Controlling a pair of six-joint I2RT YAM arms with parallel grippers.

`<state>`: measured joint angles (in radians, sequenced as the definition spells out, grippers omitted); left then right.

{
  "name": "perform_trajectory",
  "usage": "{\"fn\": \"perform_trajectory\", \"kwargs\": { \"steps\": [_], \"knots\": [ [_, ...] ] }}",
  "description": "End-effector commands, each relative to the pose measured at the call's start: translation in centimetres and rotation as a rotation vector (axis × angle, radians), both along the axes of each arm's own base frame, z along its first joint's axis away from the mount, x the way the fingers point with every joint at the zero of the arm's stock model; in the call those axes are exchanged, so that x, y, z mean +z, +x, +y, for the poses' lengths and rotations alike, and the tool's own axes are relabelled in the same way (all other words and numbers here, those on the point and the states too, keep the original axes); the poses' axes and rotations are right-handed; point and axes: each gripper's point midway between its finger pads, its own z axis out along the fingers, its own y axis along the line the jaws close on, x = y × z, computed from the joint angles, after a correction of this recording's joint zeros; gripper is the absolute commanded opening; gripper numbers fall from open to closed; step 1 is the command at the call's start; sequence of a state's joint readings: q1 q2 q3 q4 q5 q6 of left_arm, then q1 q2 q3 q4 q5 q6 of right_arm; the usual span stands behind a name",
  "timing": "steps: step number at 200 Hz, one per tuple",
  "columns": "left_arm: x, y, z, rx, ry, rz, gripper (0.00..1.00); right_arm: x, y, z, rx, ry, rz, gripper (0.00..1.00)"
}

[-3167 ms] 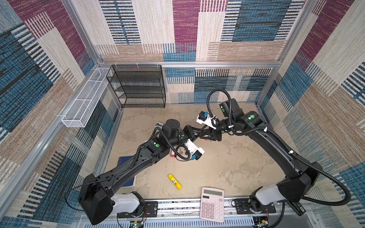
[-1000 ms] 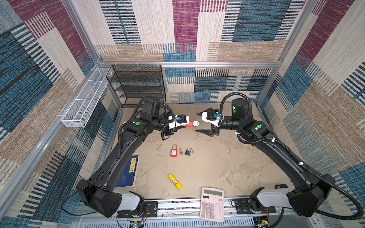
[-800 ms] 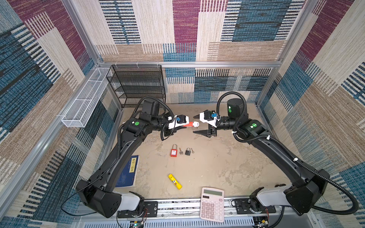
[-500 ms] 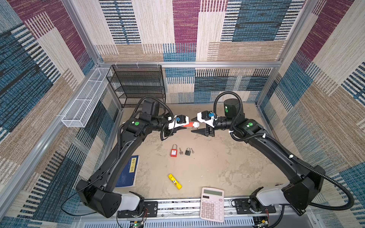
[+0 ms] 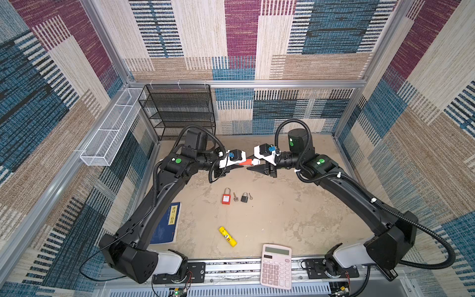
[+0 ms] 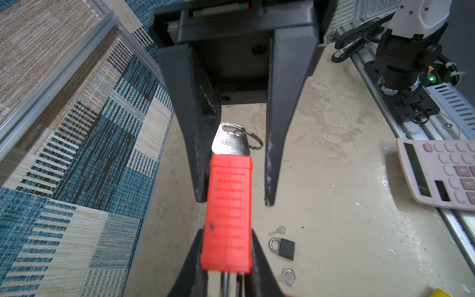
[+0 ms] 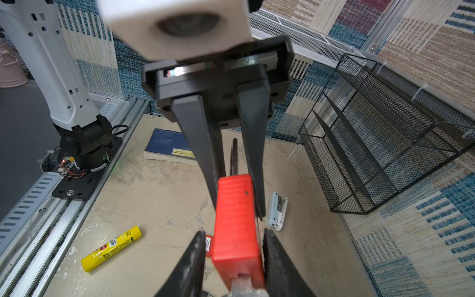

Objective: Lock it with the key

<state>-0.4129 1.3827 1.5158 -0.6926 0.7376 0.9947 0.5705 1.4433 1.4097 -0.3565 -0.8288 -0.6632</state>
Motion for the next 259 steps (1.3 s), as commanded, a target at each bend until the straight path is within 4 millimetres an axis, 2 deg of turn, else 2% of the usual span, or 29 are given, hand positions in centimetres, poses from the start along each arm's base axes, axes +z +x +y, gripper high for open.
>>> {"fn": "perform_trajectory", "kwargs": {
  "steps": [1, 32, 68, 78, 99, 112, 128, 160, 194, 221, 259],
  "knots": [
    [0.6, -0.1, -0.3, -0.014, -0.029, -0.002, 0.00, 1.0, 0.0, 0.3, 0.011, 0.025, -0.023, 0.34],
    [0.3, 0.0, -0.3, -0.013, -0.022, -0.004, 0.00, 0.9, 0.0, 0.6, 0.022, 0.016, -0.011, 0.24],
    [1.0, 0.3, -0.4, -0.004, -0.042, -0.015, 0.00, 0.8, 0.2, 0.5, 0.006, 0.012, -0.016, 0.10],
    [1.1, 0.4, -0.4, -0.002, -0.046, -0.019, 0.16, 0.6, 0.3, 0.4, -0.003, 0.009, -0.010, 0.09],
    [1.3, 0.6, -0.3, 0.012, -0.047, -0.032, 0.41, 0.1, 0.6, 0.3, -0.029, -0.001, -0.001, 0.07],
    [1.4, 0.7, -0.2, 0.024, -0.047, -0.038, 0.50, 0.0, 0.8, 0.1, -0.046, 0.005, -0.008, 0.06],
    [1.7, 0.9, 0.0, 0.041, -0.051, -0.041, 0.55, -0.2, 1.0, -0.2, -0.063, 0.014, -0.010, 0.05],
    [2.7, 0.5, 0.6, 0.062, -0.067, -0.043, 0.57, 0.1, 1.2, -1.3, -0.078, 0.060, 0.024, 0.04],
    [4.4, -0.3, 2.0, 0.134, -0.149, 0.018, 0.57, 1.2, 1.6, -4.2, -0.110, 0.096, 0.079, 0.04],
    [5.4, -1.5, 2.5, 0.140, -0.275, 0.089, 0.58, 1.9, 0.6, -6.4, -0.074, 0.168, 0.131, 0.04],
    [6.0, -2.3, 2.2, 0.138, -0.372, 0.288, 0.58, 2.7, -1.5, -6.9, 0.009, 0.215, 0.147, 0.03]
  ]
}}
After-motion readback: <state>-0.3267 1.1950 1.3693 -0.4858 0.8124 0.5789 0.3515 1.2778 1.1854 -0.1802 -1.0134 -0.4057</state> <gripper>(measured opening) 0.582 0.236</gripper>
